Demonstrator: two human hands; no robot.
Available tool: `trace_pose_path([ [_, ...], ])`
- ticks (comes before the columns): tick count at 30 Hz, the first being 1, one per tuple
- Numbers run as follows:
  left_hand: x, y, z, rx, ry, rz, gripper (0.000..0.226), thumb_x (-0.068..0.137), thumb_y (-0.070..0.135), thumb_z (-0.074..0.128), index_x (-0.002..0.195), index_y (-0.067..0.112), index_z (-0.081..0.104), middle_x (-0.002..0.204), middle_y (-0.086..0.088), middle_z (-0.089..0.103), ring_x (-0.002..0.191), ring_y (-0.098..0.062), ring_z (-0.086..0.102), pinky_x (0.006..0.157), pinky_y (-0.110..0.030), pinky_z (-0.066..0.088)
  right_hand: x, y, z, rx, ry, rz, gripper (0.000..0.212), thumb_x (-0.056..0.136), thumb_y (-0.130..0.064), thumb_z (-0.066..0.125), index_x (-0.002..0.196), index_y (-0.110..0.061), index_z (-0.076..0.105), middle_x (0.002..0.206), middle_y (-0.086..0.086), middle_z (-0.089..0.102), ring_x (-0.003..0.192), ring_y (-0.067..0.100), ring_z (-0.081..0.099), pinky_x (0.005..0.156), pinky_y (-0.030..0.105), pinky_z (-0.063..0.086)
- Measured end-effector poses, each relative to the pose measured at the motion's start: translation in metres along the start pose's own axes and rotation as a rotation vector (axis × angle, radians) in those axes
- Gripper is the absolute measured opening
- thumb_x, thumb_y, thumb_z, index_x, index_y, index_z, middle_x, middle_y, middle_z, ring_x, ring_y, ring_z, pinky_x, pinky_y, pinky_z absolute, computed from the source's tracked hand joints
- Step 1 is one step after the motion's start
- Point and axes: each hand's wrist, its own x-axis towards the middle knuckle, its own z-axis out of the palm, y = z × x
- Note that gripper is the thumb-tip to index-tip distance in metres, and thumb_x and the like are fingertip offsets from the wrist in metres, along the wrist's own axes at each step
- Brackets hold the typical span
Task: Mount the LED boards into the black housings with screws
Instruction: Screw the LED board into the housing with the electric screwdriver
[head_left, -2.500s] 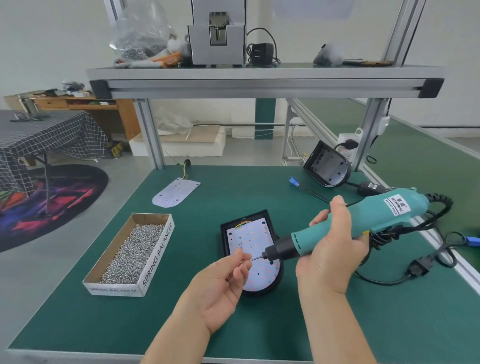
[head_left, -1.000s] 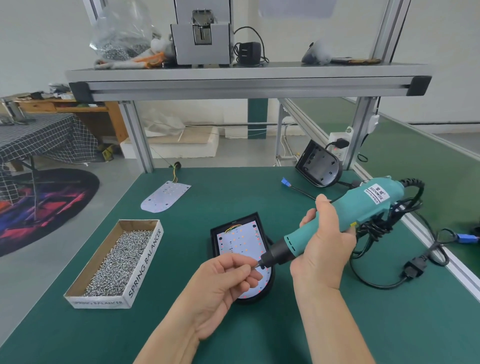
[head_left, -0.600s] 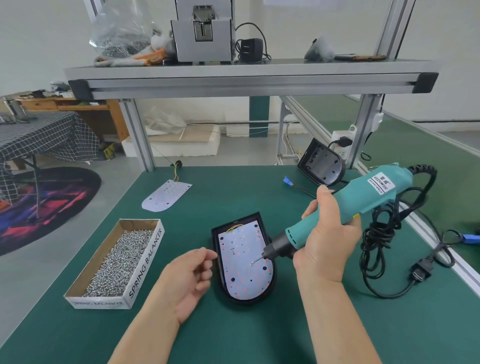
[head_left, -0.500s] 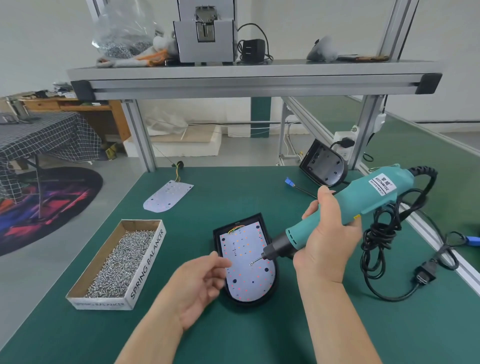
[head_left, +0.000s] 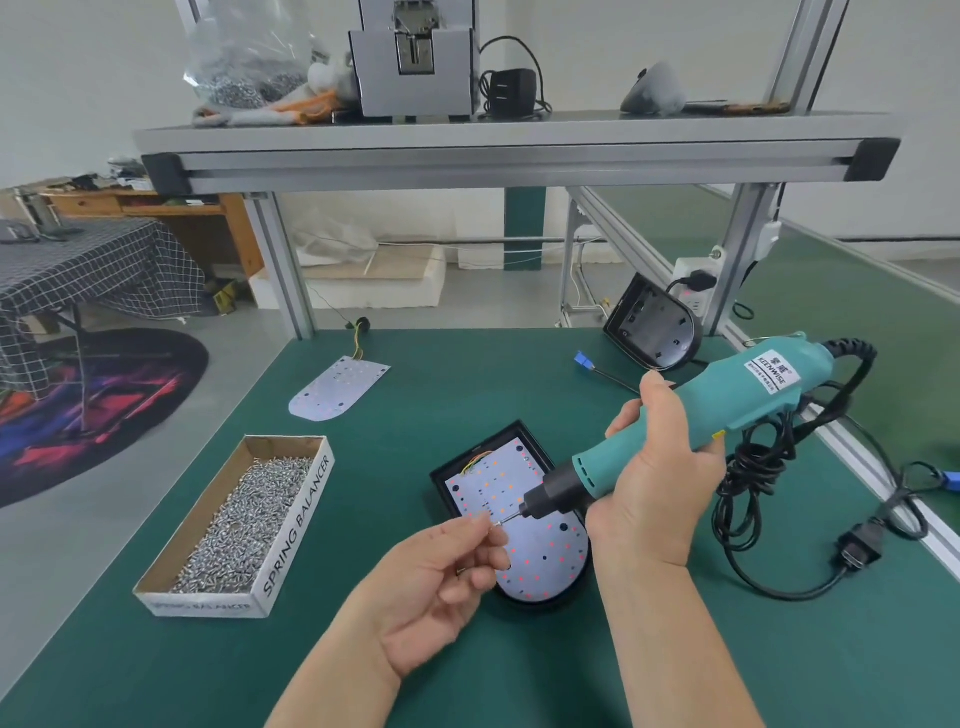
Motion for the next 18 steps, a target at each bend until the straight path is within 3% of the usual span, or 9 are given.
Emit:
trace_pose_path([
  [3, 0.000, 0.005, -0.008, 0.017, 0.127, 0.042, 0.005, 0.067, -0.001, 0.068, 0.070, -0.003, 0.071, 0.077, -0.022, 0.067, 0.052, -0.018, 0.060, 0.034, -0.015, 0.040, 0.005, -0.001, -0.002, -0.004, 0.010, -0.027, 0.035, 0.090, -0.012, 0.069, 0.061, -0.032, 0.063, 0.054, -0.015, 0.053, 0.050, 0.009, 0.048, 0.051, 0.018, 0.042],
  [5, 0.004, 0.010, -0.017, 0.095, 0.280, 0.102, 0.008, 0.067, -0.001, 0.065, 0.060, 0.004, 0.066, 0.067, -0.015, 0.061, 0.048, -0.016, 0.051, 0.035, -0.019, 0.035, 0.009, 0.000, -0.004, -0.062, 0.002, -0.066, 0.027, 0.087, -0.014, 0.070, 0.069, -0.027, 0.056, 0.055, -0.010, 0.052, 0.049, 0.010, 0.047, 0.050, 0.019, 0.040],
  [8, 0.013, 0.013, -0.025, 0.526, 0.544, 0.192, 0.023, 0.080, 0.027, 0.070, 0.065, 0.013, 0.058, 0.056, 0.001, 0.035, 0.047, -0.016, 0.024, 0.044, -0.024, 0.017, 0.017, 0.004, -0.009, -0.194, -0.042, -0.123, 0.025, 0.080, -0.019, 0.073, 0.065, -0.029, 0.056, 0.056, -0.004, 0.051, 0.050, 0.014, 0.044, 0.050, 0.022, 0.039],
  [10, 0.024, 0.011, -0.019, 0.791, 0.535, 0.209, 0.055, 0.073, 0.047, 0.078, 0.057, 0.024, 0.030, 0.060, 0.003, 0.018, 0.052, -0.018, 0.014, 0.052, -0.030, 0.009, 0.020, 0.008, -0.012, -0.301, -0.107, -0.163, 0.022, 0.078, -0.023, 0.072, 0.062, -0.030, 0.058, 0.059, -0.001, 0.048, 0.056, 0.019, 0.041, 0.053, 0.026, 0.038],
  [12, 0.037, 0.005, -0.008, 0.972, 0.554, 0.240, 0.071, 0.068, 0.049, 0.082, 0.060, 0.024, 0.016, 0.053, 0.008, 0.013, 0.049, -0.017, 0.013, 0.053, -0.030, 0.009, 0.020, 0.013, -0.015, -0.385, -0.167, -0.196, 0.020, 0.078, -0.026, 0.072, 0.064, -0.030, 0.058, 0.060, 0.000, 0.046, 0.058, 0.020, 0.040, 0.055, 0.029, 0.038],
  [15, 0.057, 0.000, 0.005, 1.157, 0.642, 0.247, 0.063, 0.064, 0.049, 0.083, 0.061, 0.020, 0.026, 0.049, 0.009, 0.026, 0.048, -0.016, 0.025, 0.048, -0.025, 0.019, 0.020, 0.019, -0.021, -0.452, -0.204, -0.232, 0.018, 0.077, -0.031, 0.072, 0.067, -0.024, 0.058, 0.058, -0.005, 0.049, 0.055, 0.017, 0.043, 0.055, 0.029, 0.042],
  [18, 0.072, 0.000, 0.013, 1.087, 0.608, 0.245, 0.052, 0.066, 0.038, 0.081, 0.066, 0.018, 0.034, 0.057, 0.005, 0.032, 0.052, -0.018, 0.028, 0.050, -0.025, 0.021, 0.022, 0.022, -0.027, -0.516, -0.231, -0.309, 0.019, 0.080, -0.027, 0.071, 0.073, -0.019, 0.056, 0.057, -0.013, 0.050, 0.053, 0.009, 0.045, 0.055, 0.021, 0.043],
])
